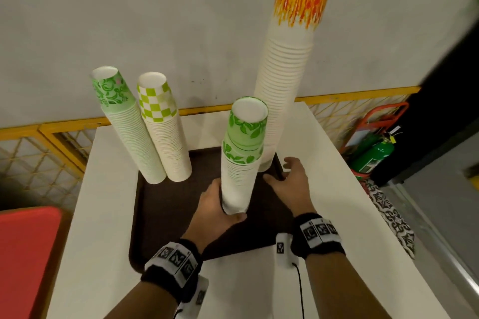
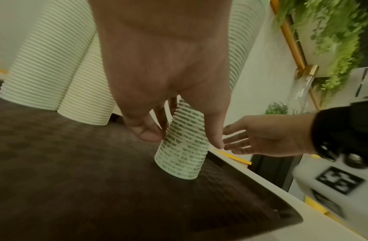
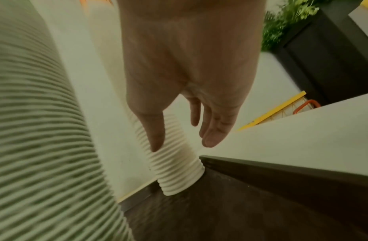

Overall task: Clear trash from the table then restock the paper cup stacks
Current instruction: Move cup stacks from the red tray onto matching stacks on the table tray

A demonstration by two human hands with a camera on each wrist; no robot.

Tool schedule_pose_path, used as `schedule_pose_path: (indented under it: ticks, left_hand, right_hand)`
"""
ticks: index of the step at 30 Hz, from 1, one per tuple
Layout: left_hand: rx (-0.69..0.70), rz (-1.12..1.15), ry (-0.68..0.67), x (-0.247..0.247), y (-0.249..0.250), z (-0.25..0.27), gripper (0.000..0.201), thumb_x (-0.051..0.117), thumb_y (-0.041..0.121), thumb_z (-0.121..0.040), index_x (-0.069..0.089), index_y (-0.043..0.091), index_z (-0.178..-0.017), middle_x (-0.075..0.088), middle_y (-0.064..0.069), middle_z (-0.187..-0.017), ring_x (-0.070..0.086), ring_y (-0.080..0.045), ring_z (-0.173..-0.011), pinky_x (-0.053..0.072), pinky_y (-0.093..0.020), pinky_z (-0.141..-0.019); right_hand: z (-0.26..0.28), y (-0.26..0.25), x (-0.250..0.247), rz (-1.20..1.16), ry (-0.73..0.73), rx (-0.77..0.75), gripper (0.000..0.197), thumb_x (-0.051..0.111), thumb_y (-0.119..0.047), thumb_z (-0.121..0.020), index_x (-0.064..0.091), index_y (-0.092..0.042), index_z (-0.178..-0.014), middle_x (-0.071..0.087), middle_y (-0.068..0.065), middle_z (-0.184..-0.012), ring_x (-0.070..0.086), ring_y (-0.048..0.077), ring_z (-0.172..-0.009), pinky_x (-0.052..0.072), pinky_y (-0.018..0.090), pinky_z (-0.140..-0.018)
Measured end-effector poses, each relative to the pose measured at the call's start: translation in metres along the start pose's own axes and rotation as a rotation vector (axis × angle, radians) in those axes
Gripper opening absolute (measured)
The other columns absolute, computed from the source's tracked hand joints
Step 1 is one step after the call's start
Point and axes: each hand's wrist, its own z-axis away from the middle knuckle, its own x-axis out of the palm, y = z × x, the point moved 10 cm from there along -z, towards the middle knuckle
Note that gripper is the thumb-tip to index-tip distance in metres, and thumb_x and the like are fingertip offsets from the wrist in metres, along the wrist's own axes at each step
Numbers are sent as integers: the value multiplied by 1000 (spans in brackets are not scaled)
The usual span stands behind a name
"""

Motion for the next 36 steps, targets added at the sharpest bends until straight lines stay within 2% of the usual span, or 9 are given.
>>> schedule_pose_path:
  ticks: [3, 6, 7, 13, 17, 21, 26, 31, 36]
  left_hand:
    - [-11, 42, 28, 5, -7, -8, 86, 92, 46, -60, 45, 47, -132, 60, 23, -128, 55, -6, -125, 50, -38, -106]
    - [-19, 83, 9, 8, -5, -12, 84, 94, 32, -67, 46, 40, -136, 57, 34, -115, 55, 12, -108, 45, -16, -94]
    - [-26, 84, 11, 7, -5, -12, 86, 94, 32, -67, 47, 37, -139, 56, 36, -114, 55, 12, -107, 44, -15, -93]
    - [-90, 109, 146, -15, -8, -22, 91, 92, 35, -65, 46, 33, -144, 59, 14, -137, 54, -7, -124, 47, -38, -108]
    - [-141, 86, 294, -38, -12, -30, 85, 92, 26, -67, 49, 23, -140, 63, 3, -136, 57, -19, -127, 50, -44, -106]
    - [-167, 34, 388, -48, -17, -35, 86, 91, 39, -62, 50, 24, -137, 63, 0, -133, 59, -25, -125, 53, -53, -101]
    - [-265, 24, 455, -57, -22, -38, 72, 87, 30, -78, 54, 7, -136, 58, -11, -130, 58, -31, -122, 51, -47, -101]
    - [-372, 147, 481, -58, -39, -31, 30, 77, 29, -91, 57, 8, -99, 66, -7, -97, 67, -30, -98, 52, -35, -83]
    - [-344, 144, 471, -62, -46, -40, 30, 70, 31, -95, 62, 2, -102, 70, -14, -100, 67, -31, -93, 52, -36, -83]
  right_hand:
    - [-25, -6, 14, -63, -38, -12, 107, 91, -43, -61, 36, -12, -146, 50, 5, -144, 53, 23, -128, 46, 41, -107]
    - [-39, -17, 29, -189, -80, -45, 105, 91, -44, -53, 39, -20, -141, 59, -1, -136, 58, 18, -123, 50, 36, -102]
    - [-41, -20, 33, -221, -87, -53, 101, 92, -42, -53, 42, -22, -138, 62, -4, -132, 61, 16, -119, 51, 34, -99]
    - [-45, -24, 38, -281, -37, -43, 89, 91, -32, -65, 42, -22, -139, 62, -3, -131, 59, 14, -113, 47, 27, -93]
    - [-42, -28, 44, -289, -62, -43, 88, 91, -31, -64, 42, -22, -137, 61, -2, -128, 58, 15, -108, 45, 27, -92]
    - [-35, -34, 56, -278, -98, -62, 87, 91, -27, -62, 43, -20, -134, 58, -5, -121, 57, 15, -109, 45, 27, -91]
    - [-29, -46, 75, -261, -136, -91, 84, 92, -23, -61, 46, -19, -131, 58, -8, -115, 58, 14, -108, 45, 26, -90]
    - [-25, -52, 90, -260, -156, -97, 88, 93, -26, -59, 47, -18, -134, 59, -10, -116, 59, 12, -109, 44, 24, -89]
    - [-22, -56, 97, -273, -157, -95, 88, 92, -26, -60, 46, -20, -135, 58, -13, -113, 55, 8, -105, 42, 23, -90]
